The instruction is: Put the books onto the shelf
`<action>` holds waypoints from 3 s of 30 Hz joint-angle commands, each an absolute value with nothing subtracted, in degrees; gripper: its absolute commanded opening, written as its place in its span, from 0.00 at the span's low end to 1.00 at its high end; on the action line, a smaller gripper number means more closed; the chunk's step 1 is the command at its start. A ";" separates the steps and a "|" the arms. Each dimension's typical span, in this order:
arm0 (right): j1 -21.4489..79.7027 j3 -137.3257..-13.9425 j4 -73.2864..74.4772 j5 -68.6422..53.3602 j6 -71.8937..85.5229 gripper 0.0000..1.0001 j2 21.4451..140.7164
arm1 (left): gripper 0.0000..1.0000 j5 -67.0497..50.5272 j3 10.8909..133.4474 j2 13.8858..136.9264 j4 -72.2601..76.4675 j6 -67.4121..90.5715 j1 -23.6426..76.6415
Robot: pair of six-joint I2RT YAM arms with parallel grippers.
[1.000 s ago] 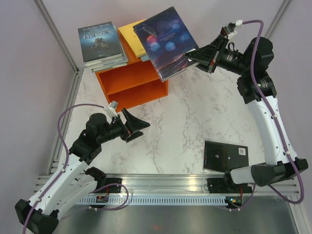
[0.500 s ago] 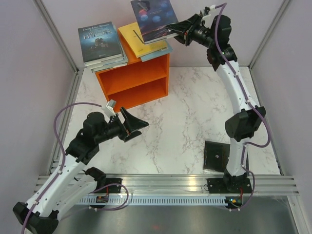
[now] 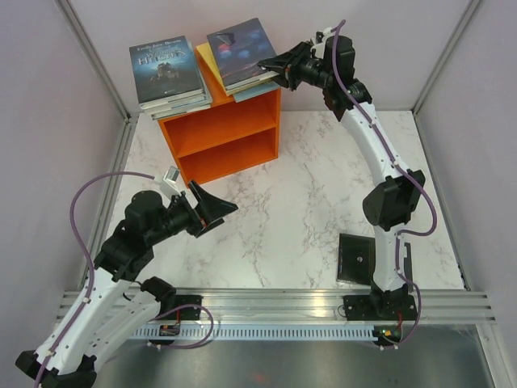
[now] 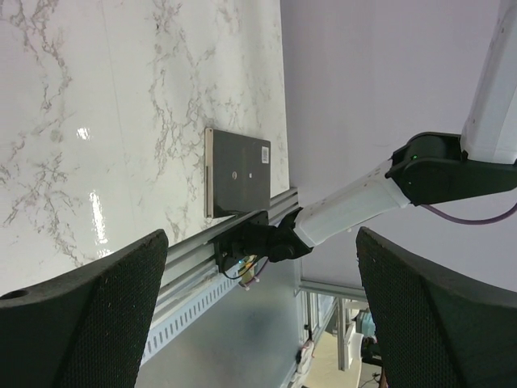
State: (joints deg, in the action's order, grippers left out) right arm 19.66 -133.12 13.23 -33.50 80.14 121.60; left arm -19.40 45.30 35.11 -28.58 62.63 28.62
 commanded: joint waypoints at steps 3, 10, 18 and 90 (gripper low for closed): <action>19.25 -135.26 6.59 -34.80 80.68 0.43 122.17 | 0.99 -17.40 47.29 34.89 -30.32 59.77 28.30; 19.16 -132.98 7.03 -38.14 80.25 0.60 120.94 | 0.99 -16.52 46.85 33.93 -31.11 59.94 28.21; 19.07 -119.98 8.87 -42.54 76.82 0.66 113.74 | 0.99 -16.17 46.41 34.36 -31.11 60.29 28.21; -22.87 -30.17 29.03 -11.48 49.10 0.82 87.72 | 0.94 -35.78 47.99 86.75 -7.82 50.54 46.67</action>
State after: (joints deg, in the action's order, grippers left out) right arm -29.36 -41.34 41.01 3.95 40.66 83.50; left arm -37.01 48.86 88.42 -8.01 51.35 46.98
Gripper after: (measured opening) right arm 0.824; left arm 0.943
